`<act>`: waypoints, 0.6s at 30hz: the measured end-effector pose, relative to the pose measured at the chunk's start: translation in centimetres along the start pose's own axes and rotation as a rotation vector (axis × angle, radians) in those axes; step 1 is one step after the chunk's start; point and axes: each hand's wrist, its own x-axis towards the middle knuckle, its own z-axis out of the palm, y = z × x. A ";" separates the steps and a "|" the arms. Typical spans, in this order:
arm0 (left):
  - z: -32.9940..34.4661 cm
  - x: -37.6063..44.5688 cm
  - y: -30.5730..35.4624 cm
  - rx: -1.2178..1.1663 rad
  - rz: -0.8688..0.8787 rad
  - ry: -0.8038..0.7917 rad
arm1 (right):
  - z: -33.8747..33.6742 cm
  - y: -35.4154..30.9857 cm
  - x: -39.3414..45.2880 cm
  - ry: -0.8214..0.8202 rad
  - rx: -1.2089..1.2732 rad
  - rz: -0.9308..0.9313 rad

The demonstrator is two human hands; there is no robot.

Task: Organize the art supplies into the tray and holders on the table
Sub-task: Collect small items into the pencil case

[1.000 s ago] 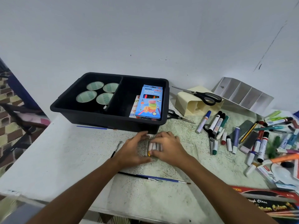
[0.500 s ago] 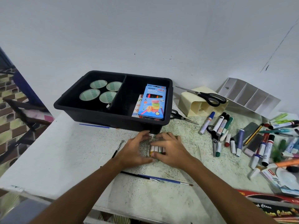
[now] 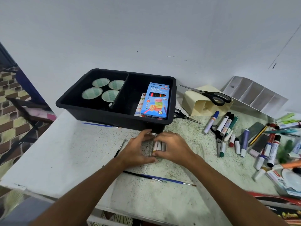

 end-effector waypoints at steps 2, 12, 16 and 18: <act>0.0 0.0 0.0 0.000 -0.001 -0.001 | 0.1 0.0 -0.1 0.021 0.084 0.037; 0.0 0.0 -0.2 0.007 -0.025 -0.003 | 1.0 0.3 -0.2 -0.019 0.159 0.159; 0.1 0.0 -0.2 0.013 -0.018 0.001 | 1.2 0.2 0.2 -0.030 0.249 0.256; 0.1 0.0 -0.2 0.004 -0.021 0.002 | 1.3 0.1 0.5 -0.049 0.286 0.301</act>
